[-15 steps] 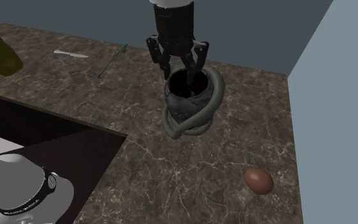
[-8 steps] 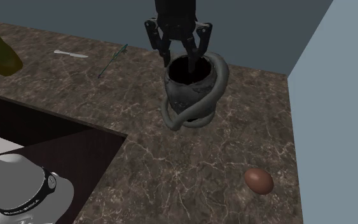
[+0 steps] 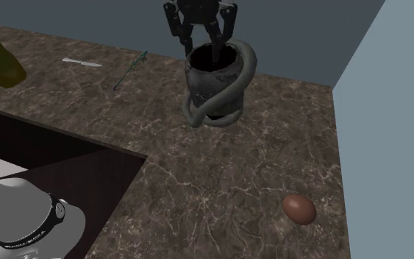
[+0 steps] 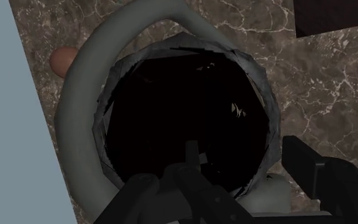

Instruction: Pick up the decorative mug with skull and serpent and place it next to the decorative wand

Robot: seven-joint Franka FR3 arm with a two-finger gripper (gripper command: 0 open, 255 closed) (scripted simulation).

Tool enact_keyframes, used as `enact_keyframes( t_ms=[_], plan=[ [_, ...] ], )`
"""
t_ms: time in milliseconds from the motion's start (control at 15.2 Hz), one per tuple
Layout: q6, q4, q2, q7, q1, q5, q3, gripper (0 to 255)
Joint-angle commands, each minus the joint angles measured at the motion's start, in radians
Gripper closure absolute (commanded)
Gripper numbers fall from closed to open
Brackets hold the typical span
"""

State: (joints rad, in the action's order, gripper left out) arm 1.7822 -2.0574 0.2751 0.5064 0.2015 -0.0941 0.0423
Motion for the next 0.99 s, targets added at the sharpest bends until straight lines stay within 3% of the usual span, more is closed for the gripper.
enact_keyframes(
  t_ms=[0,462,924],
  plan=[
    [-0.007,0.031,-0.025,-0.053,0.021,0.008,0.034,255],
    [-0.037,0.181,-0.161,-0.212,0.083,0.011,0.133,255],
    [-0.092,0.398,-0.344,-0.368,0.156,-0.022,0.214,255]
  ],
)
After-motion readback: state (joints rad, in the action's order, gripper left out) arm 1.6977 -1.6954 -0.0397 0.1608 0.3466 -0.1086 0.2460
